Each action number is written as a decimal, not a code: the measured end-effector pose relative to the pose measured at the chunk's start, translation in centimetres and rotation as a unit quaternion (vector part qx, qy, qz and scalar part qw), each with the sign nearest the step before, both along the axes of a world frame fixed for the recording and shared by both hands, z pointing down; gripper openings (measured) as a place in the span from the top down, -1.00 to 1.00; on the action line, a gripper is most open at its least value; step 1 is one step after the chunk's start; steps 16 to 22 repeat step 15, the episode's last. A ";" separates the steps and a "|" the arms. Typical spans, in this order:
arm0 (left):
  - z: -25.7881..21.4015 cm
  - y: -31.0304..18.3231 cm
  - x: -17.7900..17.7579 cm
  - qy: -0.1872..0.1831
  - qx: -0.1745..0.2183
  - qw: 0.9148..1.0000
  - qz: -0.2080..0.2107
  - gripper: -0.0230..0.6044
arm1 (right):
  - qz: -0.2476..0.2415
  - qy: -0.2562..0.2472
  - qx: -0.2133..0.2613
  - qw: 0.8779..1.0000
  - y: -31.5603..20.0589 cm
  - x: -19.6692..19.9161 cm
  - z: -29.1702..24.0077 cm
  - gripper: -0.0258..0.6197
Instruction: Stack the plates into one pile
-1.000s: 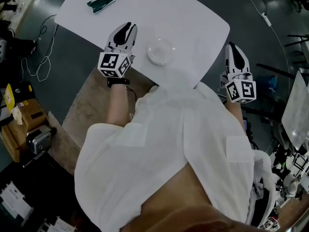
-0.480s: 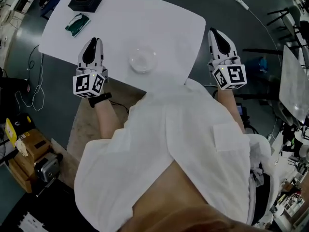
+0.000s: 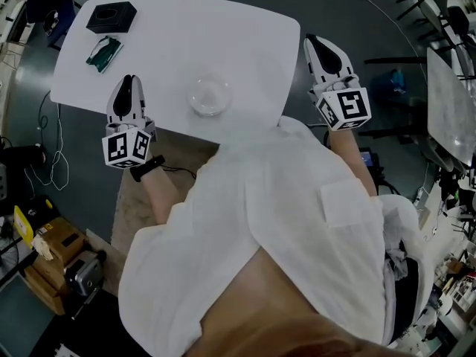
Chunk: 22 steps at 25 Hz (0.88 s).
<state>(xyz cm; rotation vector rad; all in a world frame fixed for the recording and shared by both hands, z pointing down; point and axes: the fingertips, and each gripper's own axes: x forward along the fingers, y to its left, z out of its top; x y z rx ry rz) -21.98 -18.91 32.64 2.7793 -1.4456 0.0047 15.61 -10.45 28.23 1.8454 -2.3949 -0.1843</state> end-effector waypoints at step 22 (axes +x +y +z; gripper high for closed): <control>-0.2 -0.1 0.6 0.014 -0.004 1.000 0.009 0.75 | -0.004 0.012 0.037 0.999 0.3 -0.4 -2.2 0.84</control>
